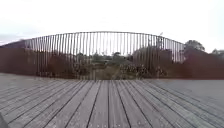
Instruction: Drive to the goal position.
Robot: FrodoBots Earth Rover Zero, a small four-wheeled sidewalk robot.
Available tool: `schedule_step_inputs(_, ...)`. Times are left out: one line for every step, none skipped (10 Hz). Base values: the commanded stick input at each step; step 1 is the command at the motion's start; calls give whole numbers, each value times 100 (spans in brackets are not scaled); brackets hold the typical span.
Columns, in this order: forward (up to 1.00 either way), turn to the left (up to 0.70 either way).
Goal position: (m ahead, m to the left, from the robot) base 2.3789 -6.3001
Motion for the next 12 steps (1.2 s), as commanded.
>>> schedule_step_inputs(0,-100)
schedule_step_inputs(0,-100)
schedule_step_inputs(0,-100)
schedule_step_inputs(0,-100)
schedule_step_inputs(0,-100)
schedule_step_inputs(0,-100)
schedule_step_inputs(0,-100)
schedule_step_inputs(0,-100)
schedule_step_inputs(0,-100)
schedule_step_inputs(0,-100)
schedule_step_inputs(0,-100)
schedule_step_inputs(0,-100)
